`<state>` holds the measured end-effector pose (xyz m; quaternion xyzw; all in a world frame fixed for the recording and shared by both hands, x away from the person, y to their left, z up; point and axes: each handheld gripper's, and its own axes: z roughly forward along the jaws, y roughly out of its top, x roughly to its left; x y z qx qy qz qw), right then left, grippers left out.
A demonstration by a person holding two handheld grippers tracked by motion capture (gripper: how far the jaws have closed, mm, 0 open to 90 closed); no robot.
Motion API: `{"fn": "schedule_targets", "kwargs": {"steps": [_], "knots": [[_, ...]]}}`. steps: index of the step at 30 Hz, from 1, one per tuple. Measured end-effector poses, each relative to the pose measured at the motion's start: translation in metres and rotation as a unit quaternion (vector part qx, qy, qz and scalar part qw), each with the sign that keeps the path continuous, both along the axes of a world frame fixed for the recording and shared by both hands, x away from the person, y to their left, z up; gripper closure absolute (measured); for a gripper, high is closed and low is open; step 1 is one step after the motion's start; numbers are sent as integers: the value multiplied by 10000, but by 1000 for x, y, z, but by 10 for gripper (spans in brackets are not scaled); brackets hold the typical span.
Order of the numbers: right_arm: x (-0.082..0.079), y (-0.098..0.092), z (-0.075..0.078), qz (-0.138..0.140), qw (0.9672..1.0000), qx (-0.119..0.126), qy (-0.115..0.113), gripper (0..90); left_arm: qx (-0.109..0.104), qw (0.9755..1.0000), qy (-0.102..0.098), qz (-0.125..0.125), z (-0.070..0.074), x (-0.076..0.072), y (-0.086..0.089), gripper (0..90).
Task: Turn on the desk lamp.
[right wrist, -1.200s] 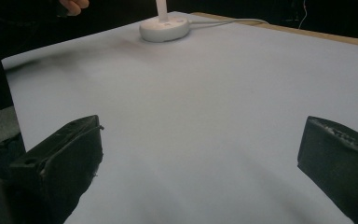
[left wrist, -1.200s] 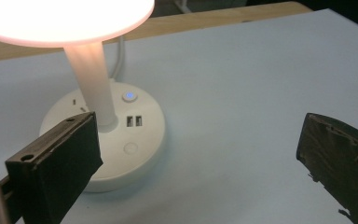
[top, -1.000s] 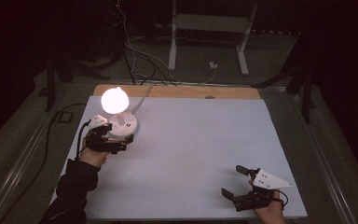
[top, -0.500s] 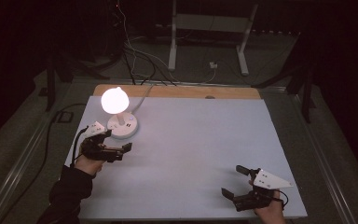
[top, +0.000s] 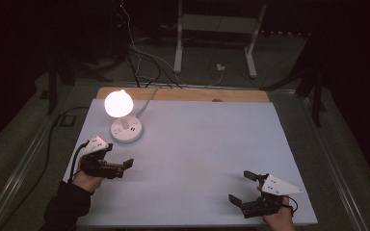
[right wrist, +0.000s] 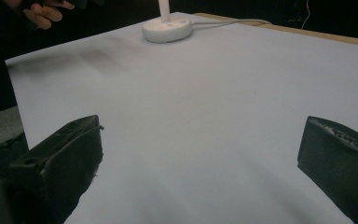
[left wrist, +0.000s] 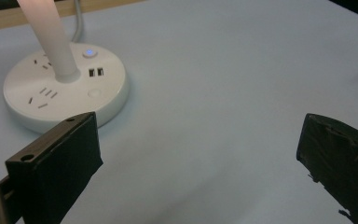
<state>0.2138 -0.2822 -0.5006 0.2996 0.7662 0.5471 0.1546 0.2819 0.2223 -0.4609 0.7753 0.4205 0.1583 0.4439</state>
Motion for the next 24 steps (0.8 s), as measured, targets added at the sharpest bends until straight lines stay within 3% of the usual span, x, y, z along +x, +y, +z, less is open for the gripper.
{"fn": "schedule_targets", "kwargs": {"steps": [9,16,24], "knots": [[0,1,0,4,10000,-19,6,0,175,9997,38,-146,-9,-15,-1,3],[0,1,0,2,10000,-20,9,0,97,9997,94,-210,-17,-22,4,3],[0,1,0,3,10000,-35,5,0,168,9993,99,-333,-27,-29,9,3]]}}
